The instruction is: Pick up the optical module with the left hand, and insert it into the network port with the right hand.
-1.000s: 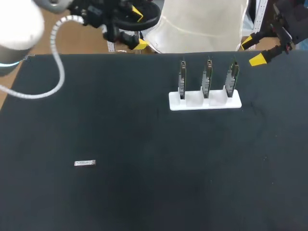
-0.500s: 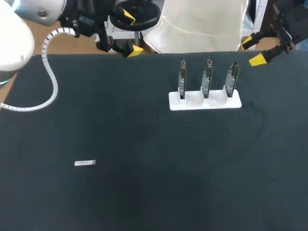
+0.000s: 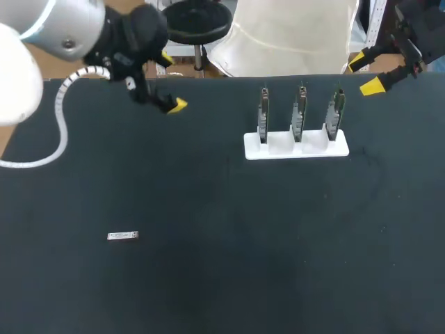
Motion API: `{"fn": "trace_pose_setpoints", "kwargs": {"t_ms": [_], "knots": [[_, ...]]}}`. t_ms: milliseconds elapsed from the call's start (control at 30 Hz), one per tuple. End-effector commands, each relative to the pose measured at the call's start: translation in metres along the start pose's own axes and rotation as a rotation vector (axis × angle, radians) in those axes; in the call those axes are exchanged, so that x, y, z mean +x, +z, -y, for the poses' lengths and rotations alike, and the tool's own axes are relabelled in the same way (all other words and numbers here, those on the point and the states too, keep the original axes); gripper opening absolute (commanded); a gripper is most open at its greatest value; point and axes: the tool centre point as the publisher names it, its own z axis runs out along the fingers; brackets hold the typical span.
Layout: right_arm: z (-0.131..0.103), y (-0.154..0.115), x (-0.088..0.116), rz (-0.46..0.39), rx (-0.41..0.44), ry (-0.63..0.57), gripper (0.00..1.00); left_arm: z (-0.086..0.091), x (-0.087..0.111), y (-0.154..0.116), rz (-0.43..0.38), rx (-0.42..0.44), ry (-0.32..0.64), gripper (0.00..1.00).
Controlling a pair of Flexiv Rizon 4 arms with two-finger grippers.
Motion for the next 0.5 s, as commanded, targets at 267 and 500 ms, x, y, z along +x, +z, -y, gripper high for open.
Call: {"fn": "trace_pose_setpoints", "kwargs": {"t_ms": [267, 500], "knots": [[-0.002, 0.0, 0.0, 0.0, 0.005, -0.001, 1.0, 0.041, 0.064, -0.001, -0.171, 0.071, 0.034, 1.0], [-0.002, 0.0, 0.0, 0.0, 0.005, -0.001, 1.0, 0.064, 0.108, -0.004, -0.239, 0.105, 0.026, 1.0]]}}
